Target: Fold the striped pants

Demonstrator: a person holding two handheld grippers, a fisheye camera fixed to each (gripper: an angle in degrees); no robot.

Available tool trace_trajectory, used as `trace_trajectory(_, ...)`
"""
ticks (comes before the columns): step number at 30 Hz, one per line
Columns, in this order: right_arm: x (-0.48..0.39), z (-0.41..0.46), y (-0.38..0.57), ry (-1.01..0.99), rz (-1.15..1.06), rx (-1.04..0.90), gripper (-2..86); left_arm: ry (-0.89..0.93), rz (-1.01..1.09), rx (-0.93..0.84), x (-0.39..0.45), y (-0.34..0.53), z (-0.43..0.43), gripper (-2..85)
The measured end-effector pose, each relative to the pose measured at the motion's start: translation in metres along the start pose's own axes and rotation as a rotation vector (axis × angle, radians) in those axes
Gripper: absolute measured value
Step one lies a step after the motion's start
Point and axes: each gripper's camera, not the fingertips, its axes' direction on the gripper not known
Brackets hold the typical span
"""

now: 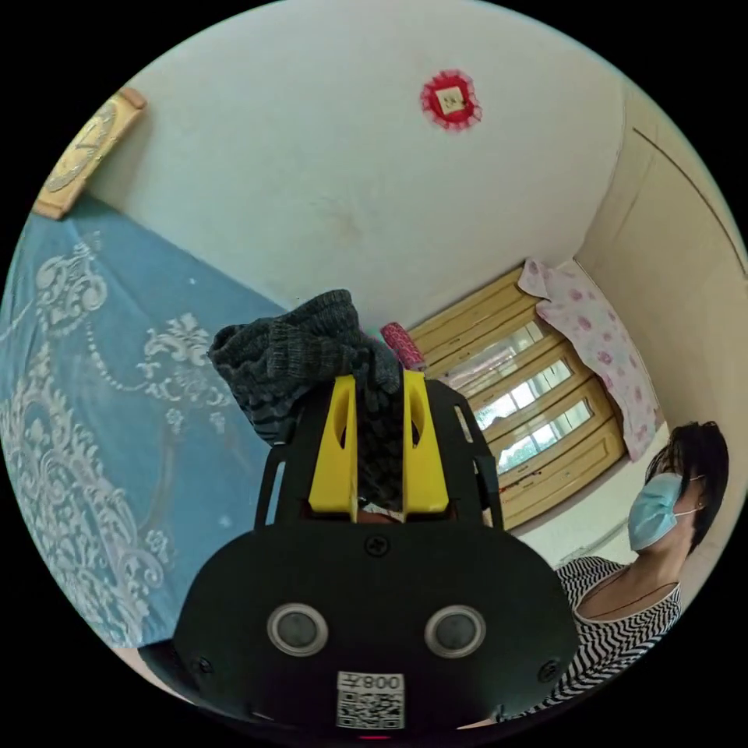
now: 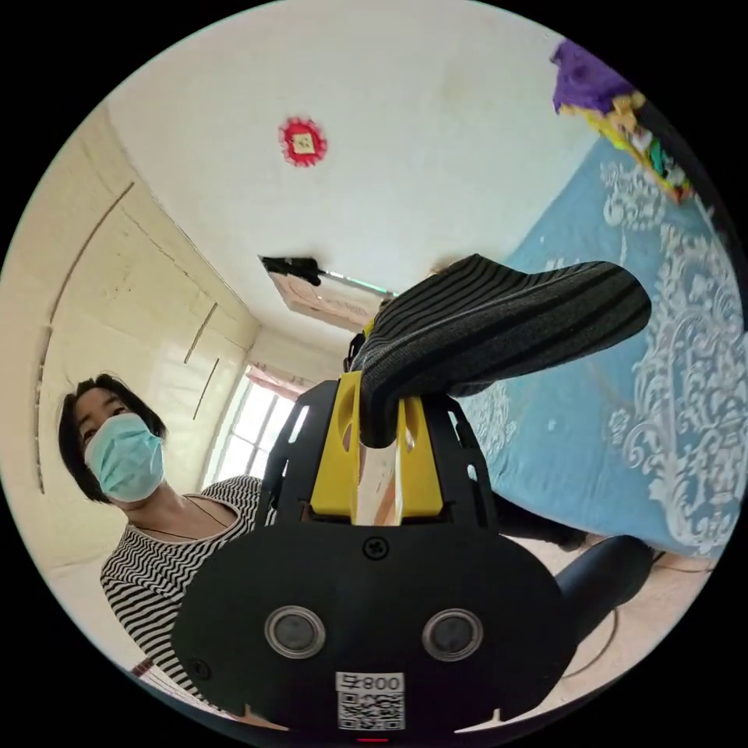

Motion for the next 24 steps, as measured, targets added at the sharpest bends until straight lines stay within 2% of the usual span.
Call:
trace_trajectory(6, -0.112, -0.143, 0.020, 0.229, -0.248, 0.286, 6.6, 0.293, 0.138, -0.171, 0.058, -0.059, 0.246, 9.4)
trace_trajectory(8, -0.129, -0.180, 0.041, 0.336, -0.278, 0.369, 6.6, 0.321, 0.177, -0.234, 0.067, -0.064, 0.317, 9.7)
trace_trajectory(12, -0.100, -0.213, 0.075, 0.475, -0.175, 0.459, 6.7, 0.294, 0.150, -0.465, 0.049, -0.051, 0.481, 10.2)
trace_trajectory(13, -0.078, -0.219, 0.088, 0.526, -0.120, 0.475, 6.7, 0.255, 0.149, -0.501, 0.044, -0.046, 0.503, 10.2)
trace_trajectory(15, -0.033, -0.225, 0.108, 0.554, 0.022, 0.511, 6.8, 0.060, 0.139, -0.671, 0.019, -0.020, 0.580, 10.3)
trace_trajectory(17, 0.022, -0.219, 0.129, 0.519, 0.183, 0.481, 7.0, 0.073, 0.135, -0.677, 0.006, -0.009, 0.613, 10.3)
trace_trajectory(19, 0.033, -0.213, 0.141, 0.414, 0.169, 0.518, 7.0, 0.162, 0.092, -0.633, -0.001, -0.009, 0.630, 10.4)
trace_trajectory(24, 0.018, -0.183, 0.126, 0.502, 0.118, 0.426, 7.0, 0.089, 0.233, -0.652, 0.009, -0.013, 0.683, 11.4)
